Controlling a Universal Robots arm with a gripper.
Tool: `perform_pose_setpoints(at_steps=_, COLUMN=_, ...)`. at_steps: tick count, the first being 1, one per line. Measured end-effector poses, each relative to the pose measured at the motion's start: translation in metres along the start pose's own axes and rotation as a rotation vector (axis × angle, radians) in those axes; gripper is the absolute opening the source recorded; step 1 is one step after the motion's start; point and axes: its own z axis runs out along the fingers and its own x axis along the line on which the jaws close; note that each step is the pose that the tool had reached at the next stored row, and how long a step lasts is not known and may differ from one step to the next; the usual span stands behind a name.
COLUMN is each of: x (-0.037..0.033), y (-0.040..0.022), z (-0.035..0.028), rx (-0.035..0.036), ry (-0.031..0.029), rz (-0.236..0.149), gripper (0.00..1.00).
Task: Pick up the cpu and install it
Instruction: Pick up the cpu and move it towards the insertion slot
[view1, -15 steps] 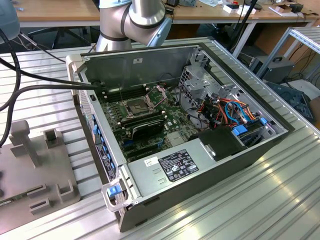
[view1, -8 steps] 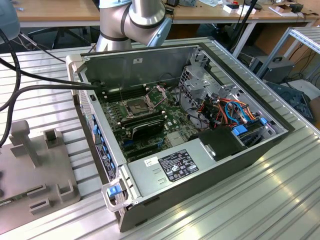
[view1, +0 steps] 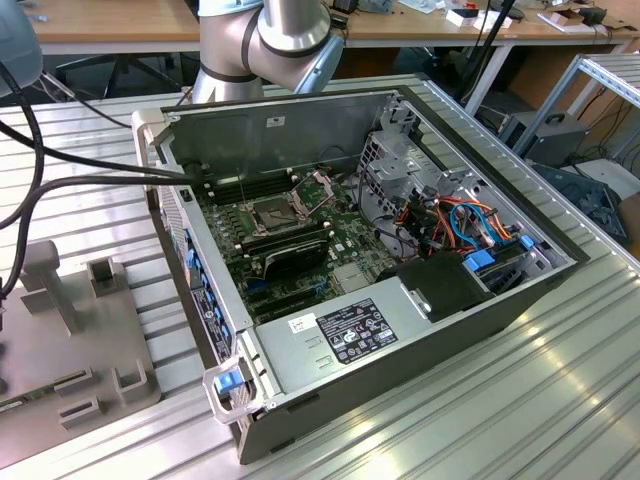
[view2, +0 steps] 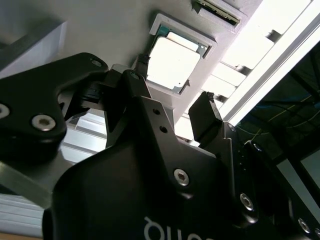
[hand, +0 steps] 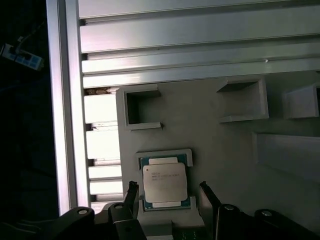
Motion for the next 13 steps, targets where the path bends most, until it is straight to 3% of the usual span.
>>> perform_pose_setpoints(at_steps=4, x=0.0001, y=-0.0001, z=0.0017, rx=-0.0001, ry=-0.0004, rz=0.000, gripper=0.60)
perform_pose_setpoints(at_steps=13, x=0.0018, y=-0.0004, z=0.0051, rx=-0.0027, ry=-0.0079, rz=-0.001, gripper=0.60)
